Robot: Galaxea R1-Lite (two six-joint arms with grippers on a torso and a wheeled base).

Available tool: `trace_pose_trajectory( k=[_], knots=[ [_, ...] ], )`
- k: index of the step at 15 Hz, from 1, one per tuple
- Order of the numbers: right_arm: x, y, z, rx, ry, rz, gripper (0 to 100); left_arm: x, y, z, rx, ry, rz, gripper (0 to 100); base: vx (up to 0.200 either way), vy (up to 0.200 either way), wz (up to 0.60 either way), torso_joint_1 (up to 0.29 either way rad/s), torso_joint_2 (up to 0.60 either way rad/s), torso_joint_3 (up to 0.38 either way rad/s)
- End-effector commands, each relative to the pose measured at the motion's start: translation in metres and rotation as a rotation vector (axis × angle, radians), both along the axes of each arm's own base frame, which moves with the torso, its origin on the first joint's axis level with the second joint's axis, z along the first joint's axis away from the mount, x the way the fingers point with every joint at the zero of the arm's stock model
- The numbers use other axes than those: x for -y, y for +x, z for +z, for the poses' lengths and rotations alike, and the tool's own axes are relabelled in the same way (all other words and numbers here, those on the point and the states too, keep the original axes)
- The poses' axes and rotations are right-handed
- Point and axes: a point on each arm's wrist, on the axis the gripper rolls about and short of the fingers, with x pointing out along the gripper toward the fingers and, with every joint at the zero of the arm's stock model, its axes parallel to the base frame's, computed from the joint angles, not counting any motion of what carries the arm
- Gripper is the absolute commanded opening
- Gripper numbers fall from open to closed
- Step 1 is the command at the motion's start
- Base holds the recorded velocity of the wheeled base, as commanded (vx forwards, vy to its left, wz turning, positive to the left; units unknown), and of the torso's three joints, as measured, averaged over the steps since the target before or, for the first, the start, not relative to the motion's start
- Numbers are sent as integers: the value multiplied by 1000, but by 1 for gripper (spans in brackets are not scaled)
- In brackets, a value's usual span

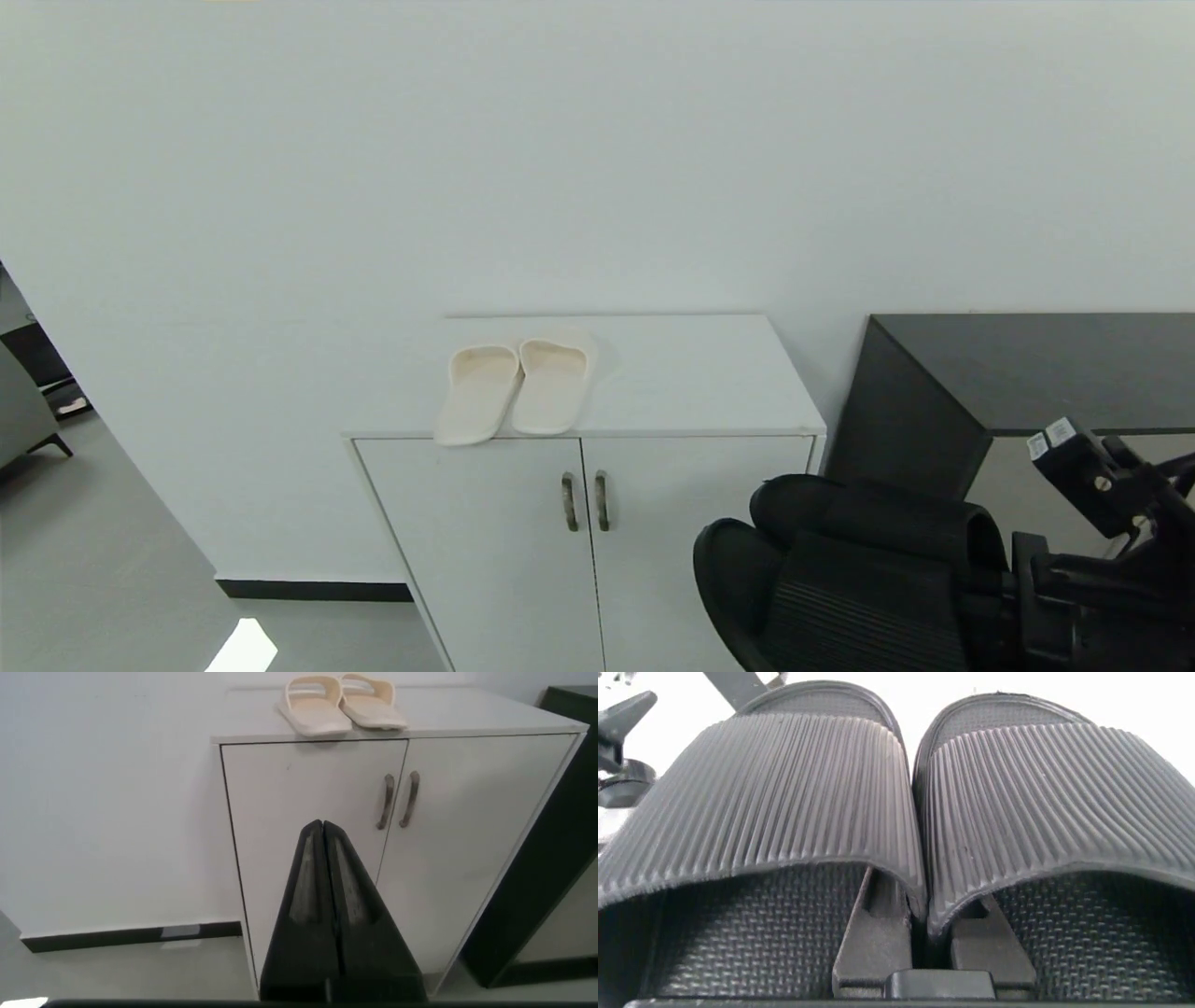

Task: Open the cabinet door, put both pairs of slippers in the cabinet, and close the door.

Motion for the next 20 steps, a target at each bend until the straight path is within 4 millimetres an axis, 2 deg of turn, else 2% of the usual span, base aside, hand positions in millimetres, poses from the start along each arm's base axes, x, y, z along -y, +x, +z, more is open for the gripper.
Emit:
trace_pose_trajectory(
  k=[1, 4, 8, 9, 20],
  knots=[
    [0, 1, -1, -3, -2, -5, 0, 0, 0, 0, -2, 0, 1, 0, 0, 0, 0, 0, 0, 0],
    [1, 1, -3, -9, -7, -5, 0, 0, 0, 0, -1, 0, 1, 0, 0, 0, 0, -11, 20, 12],
    [1, 1, -2, -7, -6, -5, 0, 0, 0, 0, -2, -3, 1, 0, 0, 0, 0, -201, 441, 225],
    [1, 1, -2, -9, -5, -4, 0, 0, 0, 0, -2, -2, 1, 100, 0, 0, 0, -242, 530, 290],
    [3, -2, -1, 1, 3, -2, 0, 0, 0, 1, 6, 6, 1, 100, 0, 0, 0, -224, 520, 290]
  ],
)
